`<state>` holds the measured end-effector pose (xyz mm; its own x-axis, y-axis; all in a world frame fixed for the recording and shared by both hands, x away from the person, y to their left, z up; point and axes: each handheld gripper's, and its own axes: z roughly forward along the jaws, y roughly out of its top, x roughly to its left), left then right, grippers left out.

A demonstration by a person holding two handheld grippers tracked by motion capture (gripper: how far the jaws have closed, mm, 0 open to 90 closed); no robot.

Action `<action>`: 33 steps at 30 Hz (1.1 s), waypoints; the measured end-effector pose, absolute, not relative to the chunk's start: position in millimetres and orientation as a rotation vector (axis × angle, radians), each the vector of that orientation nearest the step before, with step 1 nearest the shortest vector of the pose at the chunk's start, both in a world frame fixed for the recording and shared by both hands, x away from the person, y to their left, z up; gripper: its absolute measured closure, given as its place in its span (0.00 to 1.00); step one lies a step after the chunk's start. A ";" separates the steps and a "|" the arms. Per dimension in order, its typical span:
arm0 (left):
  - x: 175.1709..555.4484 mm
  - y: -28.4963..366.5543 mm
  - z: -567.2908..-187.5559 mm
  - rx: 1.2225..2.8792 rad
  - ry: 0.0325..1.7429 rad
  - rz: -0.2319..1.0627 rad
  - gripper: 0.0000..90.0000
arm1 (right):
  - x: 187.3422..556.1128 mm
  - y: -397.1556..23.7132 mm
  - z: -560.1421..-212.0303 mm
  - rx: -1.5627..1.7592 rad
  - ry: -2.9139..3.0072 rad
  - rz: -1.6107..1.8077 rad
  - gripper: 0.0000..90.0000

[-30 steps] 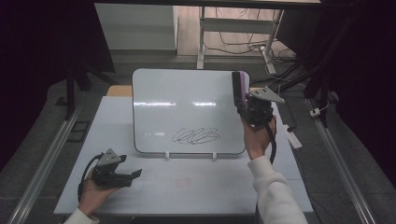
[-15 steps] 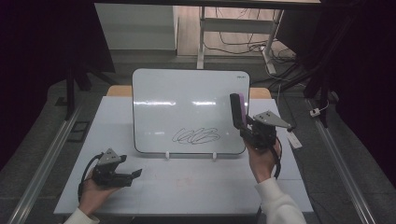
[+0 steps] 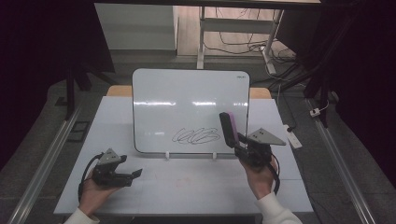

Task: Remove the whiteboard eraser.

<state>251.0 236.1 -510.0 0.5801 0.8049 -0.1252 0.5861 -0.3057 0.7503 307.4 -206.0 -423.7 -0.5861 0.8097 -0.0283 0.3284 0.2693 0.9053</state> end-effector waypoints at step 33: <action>271.7 192.0 -475.4 2.015 0.988 0.176 0.20 | 280.8 -185.8 -467.7 0.874 2.264 1.294 0.73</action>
